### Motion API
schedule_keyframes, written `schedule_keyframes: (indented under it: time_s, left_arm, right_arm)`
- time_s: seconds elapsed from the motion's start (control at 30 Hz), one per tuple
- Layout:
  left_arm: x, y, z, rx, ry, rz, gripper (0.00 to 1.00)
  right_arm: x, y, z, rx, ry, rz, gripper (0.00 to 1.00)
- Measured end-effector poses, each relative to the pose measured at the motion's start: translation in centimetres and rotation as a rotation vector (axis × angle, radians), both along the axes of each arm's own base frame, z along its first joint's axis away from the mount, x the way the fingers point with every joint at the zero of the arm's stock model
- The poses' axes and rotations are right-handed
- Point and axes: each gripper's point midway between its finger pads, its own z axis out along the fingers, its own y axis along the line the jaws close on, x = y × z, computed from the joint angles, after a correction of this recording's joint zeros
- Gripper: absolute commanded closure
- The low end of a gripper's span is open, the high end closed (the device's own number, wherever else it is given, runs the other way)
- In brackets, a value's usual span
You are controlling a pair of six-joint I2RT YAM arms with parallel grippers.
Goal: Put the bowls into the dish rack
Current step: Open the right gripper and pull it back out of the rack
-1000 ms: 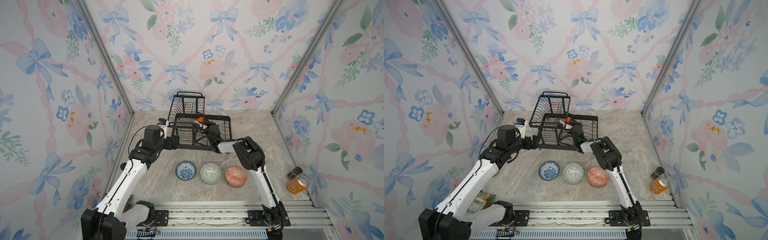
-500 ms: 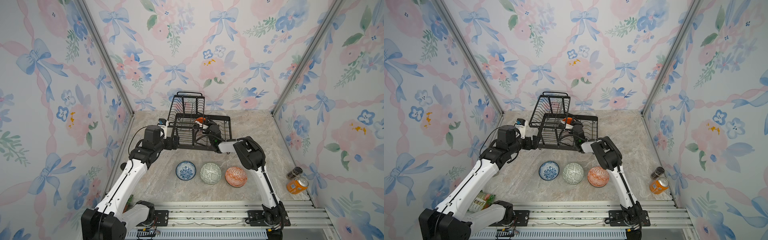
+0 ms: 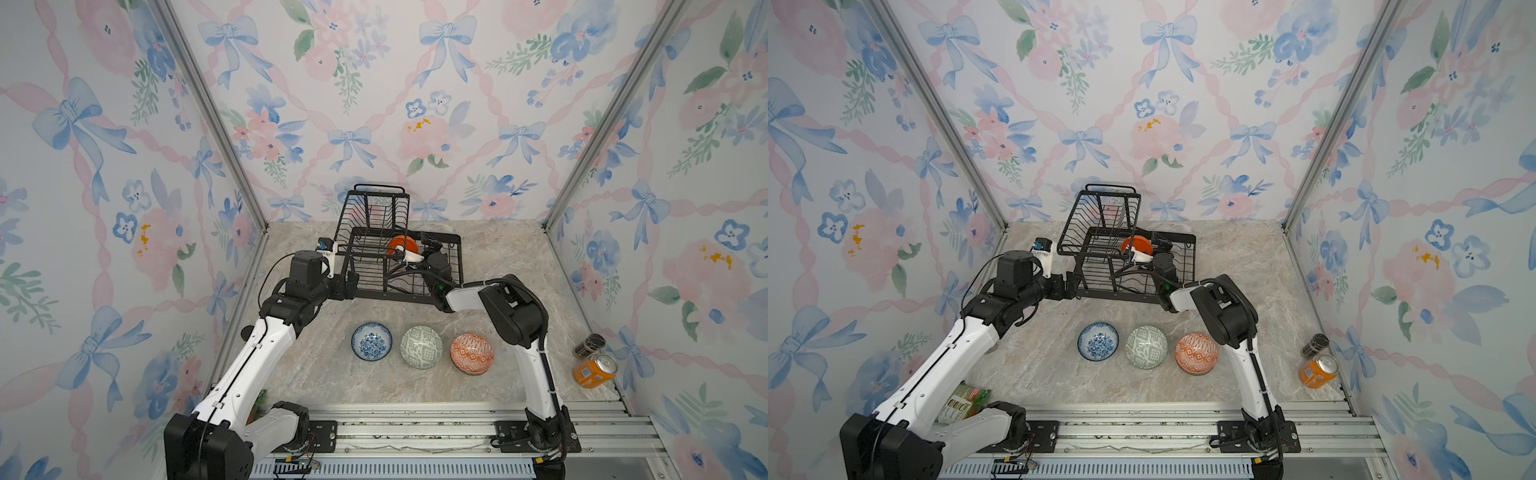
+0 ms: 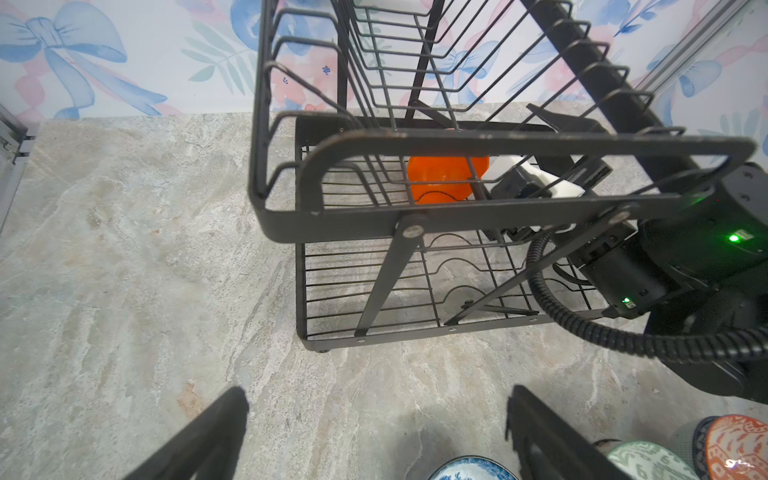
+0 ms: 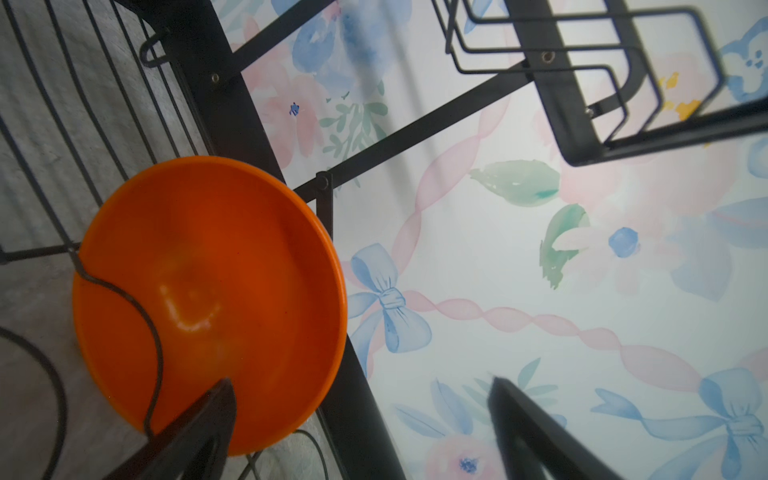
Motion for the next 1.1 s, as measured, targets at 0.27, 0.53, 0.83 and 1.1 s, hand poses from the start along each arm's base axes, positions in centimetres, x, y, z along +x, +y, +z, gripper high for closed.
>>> schedule_keyframes:
  time_s: [0.27, 0.53, 0.83, 1.1]
  left_arm:
    - [0.0, -0.1, 0.0, -0.002, 0.002, -0.003, 0.02]
    - [0.0, -0.2, -0.1, -0.005, 0.004, -0.009, 0.02]
    - [0.0, -0.2, -0.1, -0.005, 0.004, -0.009, 0.02]
    - [-0.5, -1.4, -0.4, -0.005, 0.012, -0.044, 0.02]
  right_arm:
    - [-2.8, -1.3, -1.7, 0.007, 0.077, 0.022, 0.03]
    - [-5.9, -2.7, 0.7, 0.070, 0.091, 0.047, 0.03]
    - [-9.7, -3.8, 4.3, 0.170, 0.119, 0.069, 0.03]
    - [-13.2, -5.1, 8.8, 0.363, 0.272, 0.036, 0.03]
